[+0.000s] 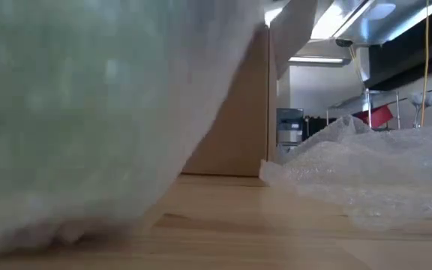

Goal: Wrap mug
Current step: Wrap the green mug with bubble wrap

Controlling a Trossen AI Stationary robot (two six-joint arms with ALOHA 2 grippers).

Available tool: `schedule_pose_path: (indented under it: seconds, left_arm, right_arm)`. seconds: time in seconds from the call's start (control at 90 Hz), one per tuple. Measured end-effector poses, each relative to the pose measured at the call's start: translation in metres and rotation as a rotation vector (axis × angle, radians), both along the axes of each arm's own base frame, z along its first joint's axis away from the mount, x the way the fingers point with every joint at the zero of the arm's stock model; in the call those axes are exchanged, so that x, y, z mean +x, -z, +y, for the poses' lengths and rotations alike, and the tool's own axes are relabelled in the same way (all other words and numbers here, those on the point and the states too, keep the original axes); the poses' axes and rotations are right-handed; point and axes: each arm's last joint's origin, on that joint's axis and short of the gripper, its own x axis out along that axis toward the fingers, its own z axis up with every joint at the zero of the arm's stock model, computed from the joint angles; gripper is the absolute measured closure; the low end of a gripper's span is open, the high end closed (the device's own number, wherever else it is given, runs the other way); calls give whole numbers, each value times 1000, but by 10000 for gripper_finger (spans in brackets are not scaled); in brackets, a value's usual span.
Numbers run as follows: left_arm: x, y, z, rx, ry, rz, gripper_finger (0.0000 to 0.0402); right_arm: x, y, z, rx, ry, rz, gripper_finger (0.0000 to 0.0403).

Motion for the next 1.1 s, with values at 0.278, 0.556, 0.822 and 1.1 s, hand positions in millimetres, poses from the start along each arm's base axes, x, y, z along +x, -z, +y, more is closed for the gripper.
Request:
schedule_pose_path:
  seconds: [0.278, 0.556, 0.822, 1.1]
  left_arm:
    - [-1, 1, 1, 2, -7, 23, 277]
    - [3, -8, -2, 5, 18, -16, 277]
    - [8, -11, -4, -49, 29, -48, 277]
    - [24, 6, 0, -85, 90, 5, 278]
  right_arm:
    - [-15, -19, -6, -77, -1, 97, 292]
    - [-48, 10, 17, -132, 32, 267, 292]
    - [-43, 44, 39, 51, 73, 59, 292]
    - [-33, 73, 16, 74, 145, -40, 292]
